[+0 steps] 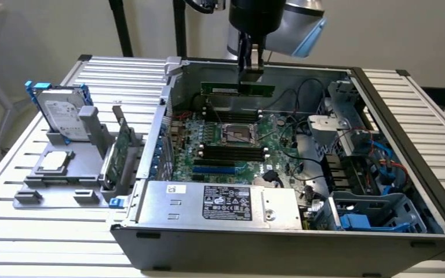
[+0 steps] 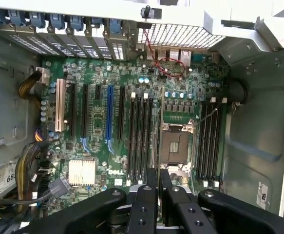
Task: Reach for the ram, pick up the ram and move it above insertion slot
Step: 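Pick up the ram and move it above insertion slot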
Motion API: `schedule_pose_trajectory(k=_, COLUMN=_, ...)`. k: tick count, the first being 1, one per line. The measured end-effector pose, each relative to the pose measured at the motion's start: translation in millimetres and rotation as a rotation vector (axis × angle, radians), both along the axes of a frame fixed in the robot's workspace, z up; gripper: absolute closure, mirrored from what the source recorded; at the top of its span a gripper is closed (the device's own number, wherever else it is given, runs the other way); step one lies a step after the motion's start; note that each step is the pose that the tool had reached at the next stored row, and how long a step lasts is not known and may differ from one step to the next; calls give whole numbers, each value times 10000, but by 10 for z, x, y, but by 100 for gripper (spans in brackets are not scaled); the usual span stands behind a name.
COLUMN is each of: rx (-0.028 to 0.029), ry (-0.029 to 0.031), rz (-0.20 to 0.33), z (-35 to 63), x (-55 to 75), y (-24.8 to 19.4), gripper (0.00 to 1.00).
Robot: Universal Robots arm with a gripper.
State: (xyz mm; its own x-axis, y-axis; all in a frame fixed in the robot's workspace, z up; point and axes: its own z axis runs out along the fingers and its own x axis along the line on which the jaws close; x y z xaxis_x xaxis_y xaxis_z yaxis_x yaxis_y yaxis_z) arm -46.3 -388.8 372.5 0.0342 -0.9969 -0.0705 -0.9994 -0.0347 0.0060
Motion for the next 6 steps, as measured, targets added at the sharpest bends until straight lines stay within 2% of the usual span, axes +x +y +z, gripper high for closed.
schedule_pose_trajectory(k=6, rx=1, ry=-1, rz=0, z=-1, x=1, y=0, gripper=86)
